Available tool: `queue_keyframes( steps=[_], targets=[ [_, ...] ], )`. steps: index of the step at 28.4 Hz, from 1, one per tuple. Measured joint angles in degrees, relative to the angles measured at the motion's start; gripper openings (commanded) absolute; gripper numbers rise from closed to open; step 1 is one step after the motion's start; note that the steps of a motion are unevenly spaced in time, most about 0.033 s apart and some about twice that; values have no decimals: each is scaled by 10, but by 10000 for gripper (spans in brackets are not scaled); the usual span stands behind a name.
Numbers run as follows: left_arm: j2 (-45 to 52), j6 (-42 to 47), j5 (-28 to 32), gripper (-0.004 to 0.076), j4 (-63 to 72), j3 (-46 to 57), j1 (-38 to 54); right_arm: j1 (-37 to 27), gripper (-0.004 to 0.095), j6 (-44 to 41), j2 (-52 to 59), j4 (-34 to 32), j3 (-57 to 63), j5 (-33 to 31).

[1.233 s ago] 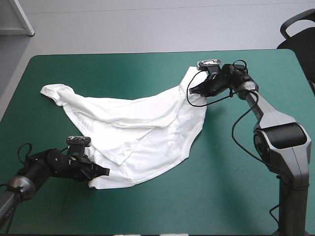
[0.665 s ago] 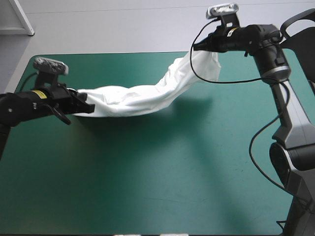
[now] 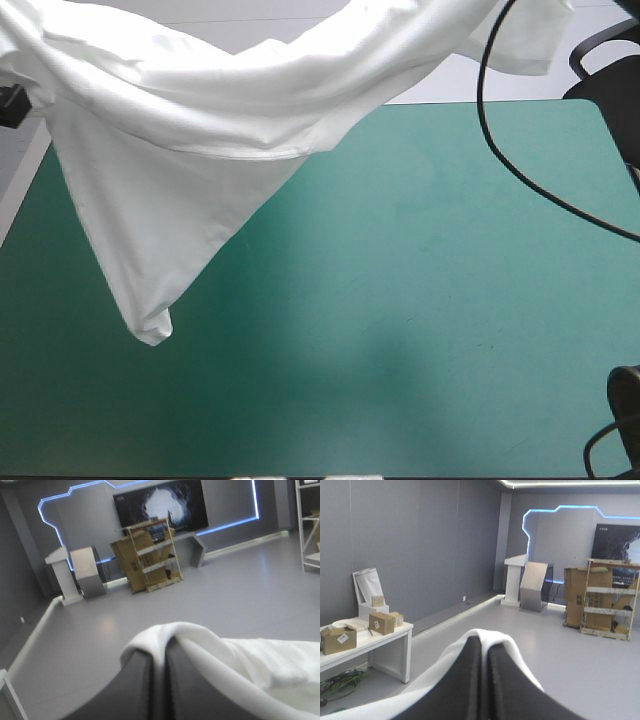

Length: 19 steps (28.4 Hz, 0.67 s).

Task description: Fold the cloth

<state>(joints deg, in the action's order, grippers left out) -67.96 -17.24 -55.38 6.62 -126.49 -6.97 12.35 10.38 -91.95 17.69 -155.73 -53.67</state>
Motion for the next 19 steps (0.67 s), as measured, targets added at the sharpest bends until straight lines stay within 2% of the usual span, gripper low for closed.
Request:
queue_keyframes(
  steps=[5, 14, 19],
  targets=[
    [1, 0, 4, 20, -14, -24, 0, 0, -15, 7, 38, -2, -2, -1],
    [1, 0, -91, 19, 3, -45, 0, 0, -15, 15, 90, -3, -6, -67],
    [1, 0, -146, 20, 8, -27, 0, 0, -15, 15, 87, -4, -5, -137]
  ],
)
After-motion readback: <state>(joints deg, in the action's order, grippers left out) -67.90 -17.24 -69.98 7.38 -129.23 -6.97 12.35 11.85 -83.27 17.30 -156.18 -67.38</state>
